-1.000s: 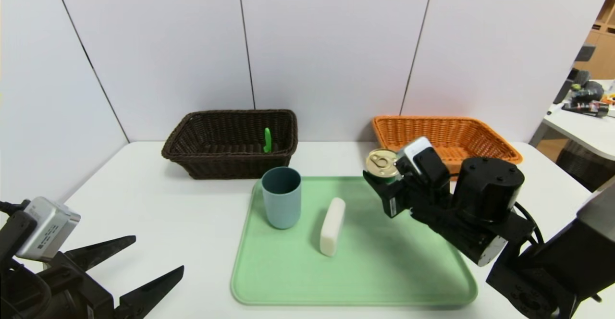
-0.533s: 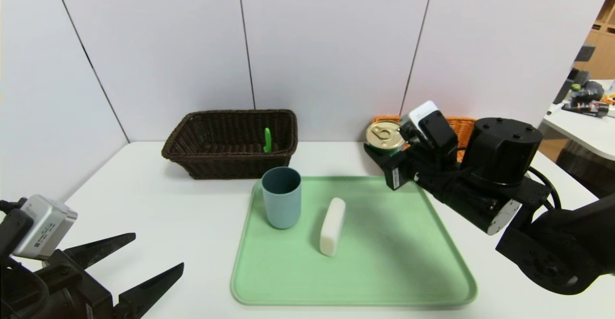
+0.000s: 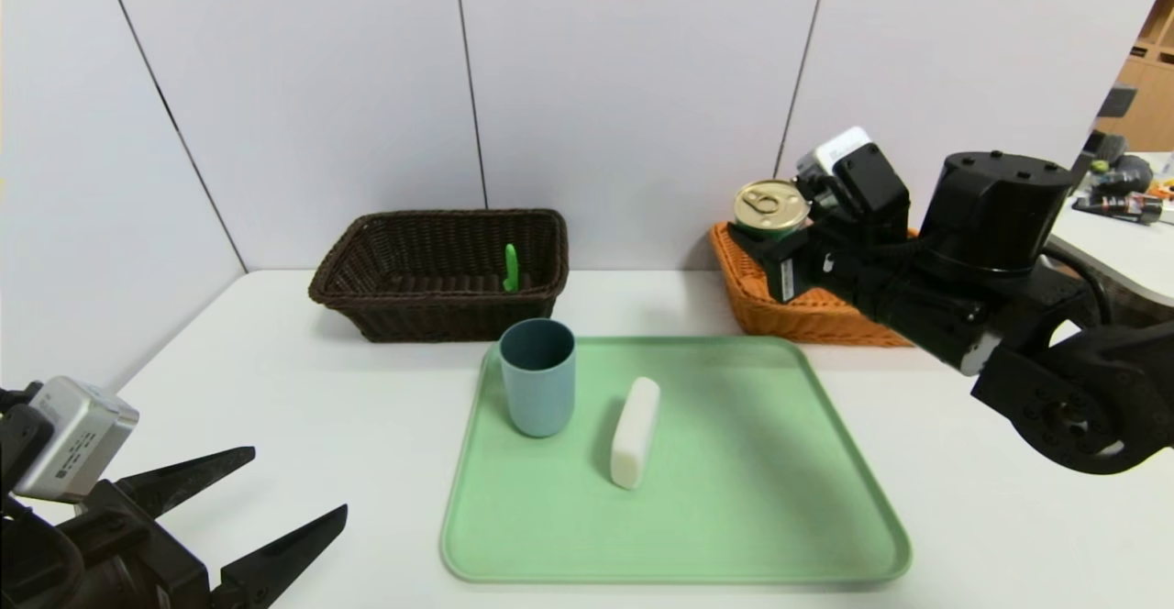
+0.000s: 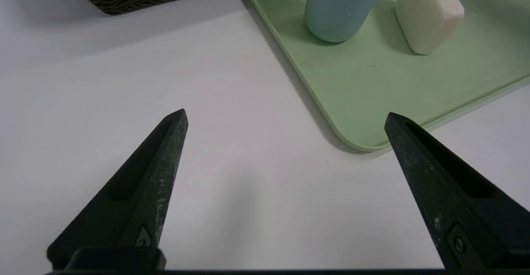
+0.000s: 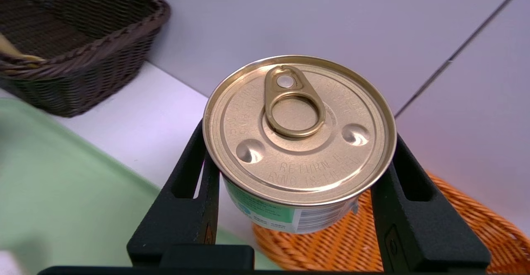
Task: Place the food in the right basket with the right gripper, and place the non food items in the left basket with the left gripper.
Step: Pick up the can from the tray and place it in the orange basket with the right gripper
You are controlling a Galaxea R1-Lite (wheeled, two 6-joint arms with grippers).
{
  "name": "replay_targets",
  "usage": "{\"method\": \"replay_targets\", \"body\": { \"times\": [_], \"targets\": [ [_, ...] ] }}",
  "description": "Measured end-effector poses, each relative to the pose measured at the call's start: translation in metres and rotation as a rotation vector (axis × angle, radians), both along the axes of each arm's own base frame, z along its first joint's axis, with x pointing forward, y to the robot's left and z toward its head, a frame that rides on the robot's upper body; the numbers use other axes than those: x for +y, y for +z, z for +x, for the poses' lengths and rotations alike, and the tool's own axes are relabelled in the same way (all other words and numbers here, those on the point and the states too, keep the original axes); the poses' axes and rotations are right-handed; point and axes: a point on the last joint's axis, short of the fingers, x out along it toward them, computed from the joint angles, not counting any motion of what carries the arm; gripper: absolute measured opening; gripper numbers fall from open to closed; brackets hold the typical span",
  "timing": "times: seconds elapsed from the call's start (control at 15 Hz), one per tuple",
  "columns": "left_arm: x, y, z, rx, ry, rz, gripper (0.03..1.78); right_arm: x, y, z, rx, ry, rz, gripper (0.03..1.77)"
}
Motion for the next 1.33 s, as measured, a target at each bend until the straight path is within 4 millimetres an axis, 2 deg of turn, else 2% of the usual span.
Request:
{"method": "replay_targets", "body": {
  "times": [0.6,1.0,1.33],
  "targets": [
    [0.000,0.001,-0.001,-0.008,0.001,-0.004,1.69,-0.057,0.024,0.038,0.009,-0.124,-0.032,0.98],
    [0.001,0.002,-0.002,-0.012,0.000,-0.006,1.69,-0.095,0.024,0.063,0.186,-0.229,-0.029,0.98],
    [0.001,0.002,-0.002,-0.013,0.001,-0.008,1.69,-0.106,0.035,0.085,0.372,-0.284,0.060,0.98]
  ]
}}
